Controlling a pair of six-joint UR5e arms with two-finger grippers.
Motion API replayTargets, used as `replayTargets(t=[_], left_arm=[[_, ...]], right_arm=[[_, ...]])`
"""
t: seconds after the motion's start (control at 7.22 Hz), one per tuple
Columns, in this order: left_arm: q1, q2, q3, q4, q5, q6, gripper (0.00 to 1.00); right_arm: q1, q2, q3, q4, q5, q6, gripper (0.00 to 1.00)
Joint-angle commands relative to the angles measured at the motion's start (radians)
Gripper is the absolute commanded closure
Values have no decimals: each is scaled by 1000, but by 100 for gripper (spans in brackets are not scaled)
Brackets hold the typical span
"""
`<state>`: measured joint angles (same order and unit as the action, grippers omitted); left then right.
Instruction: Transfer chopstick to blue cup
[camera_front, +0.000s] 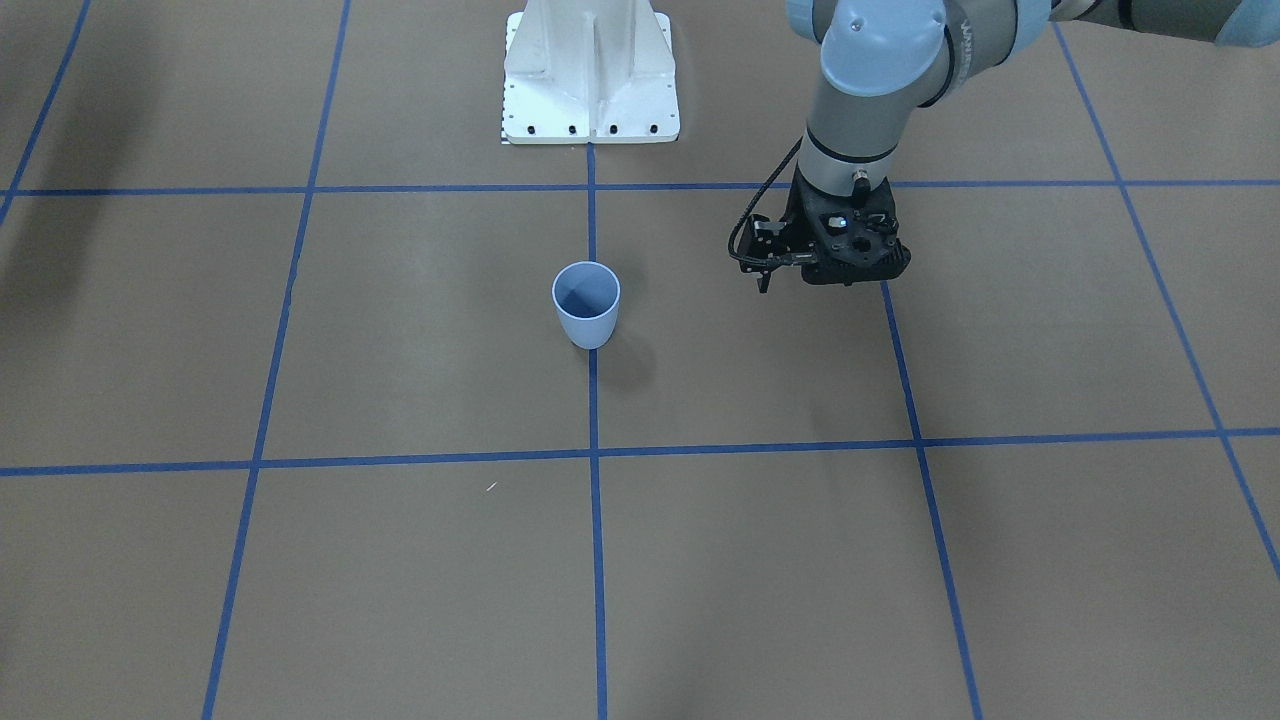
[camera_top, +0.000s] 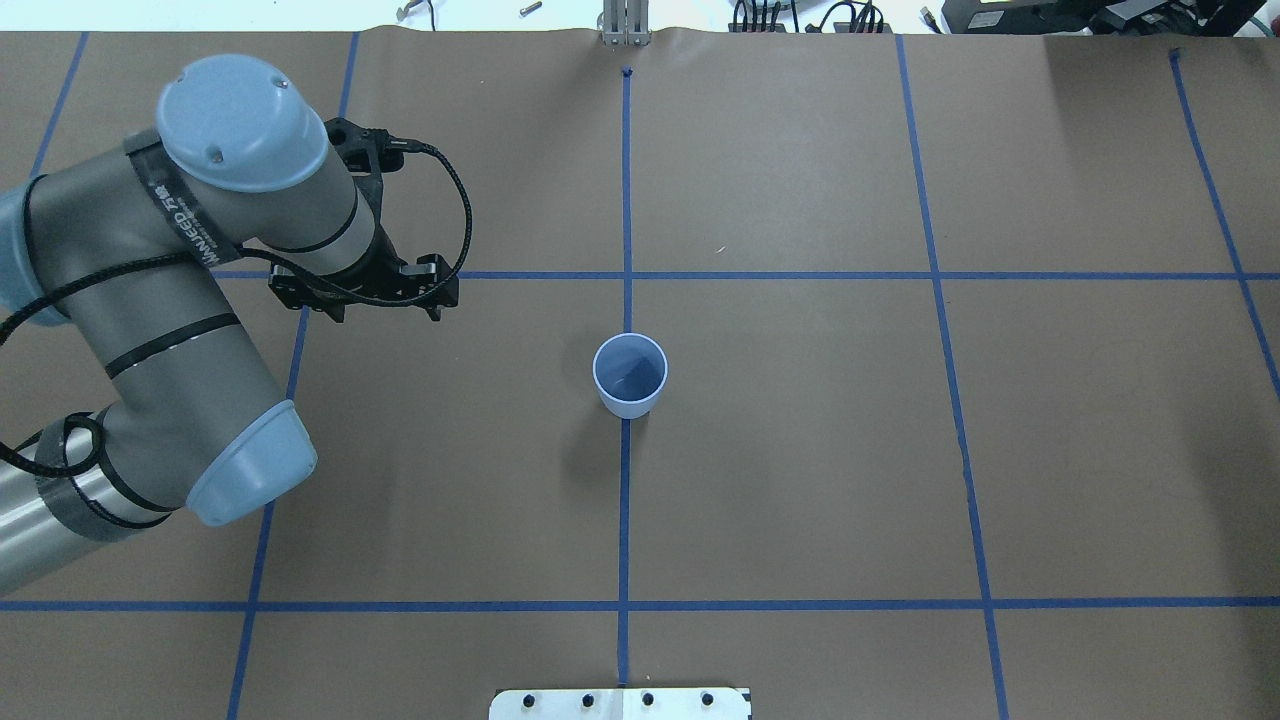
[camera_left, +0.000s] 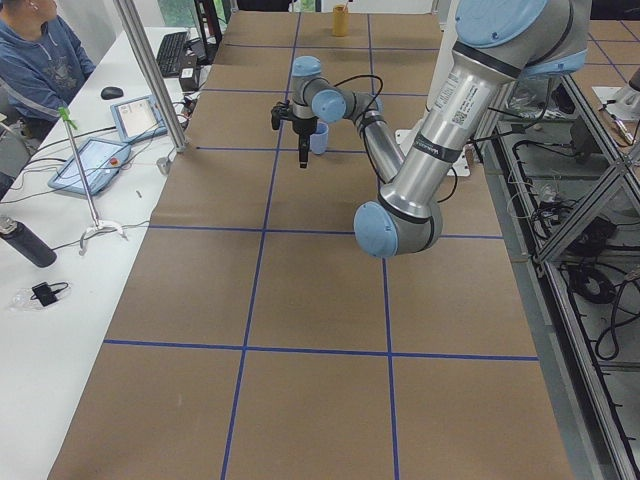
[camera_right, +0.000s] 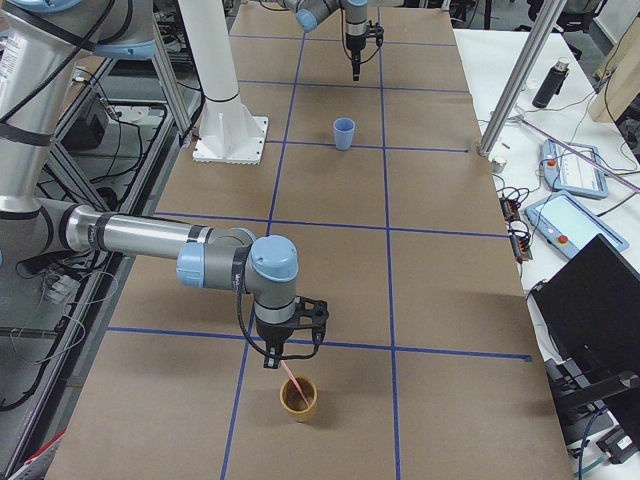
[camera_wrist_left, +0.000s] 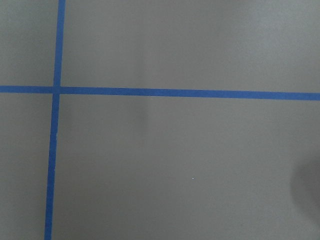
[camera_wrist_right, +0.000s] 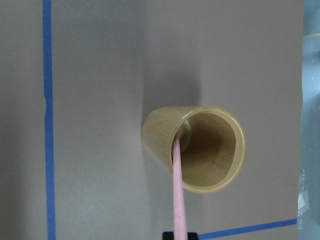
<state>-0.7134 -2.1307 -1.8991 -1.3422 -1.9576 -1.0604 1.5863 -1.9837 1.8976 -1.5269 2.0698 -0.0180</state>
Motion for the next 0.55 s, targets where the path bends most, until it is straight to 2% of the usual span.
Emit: replayTargets(t=[0.0,0.28,0.42], left_arm=[[2,-3,11,-2,-1,-3,2],[5,-9,20,-3,-1,-3,2],[6,-11,22,-3,-1,-3,2]], right_arm=[[73,16,8,-10,0,-28,100],[128,7,17,-16,13,-78,100],[138,-21,59,-51,21,-97,100]])
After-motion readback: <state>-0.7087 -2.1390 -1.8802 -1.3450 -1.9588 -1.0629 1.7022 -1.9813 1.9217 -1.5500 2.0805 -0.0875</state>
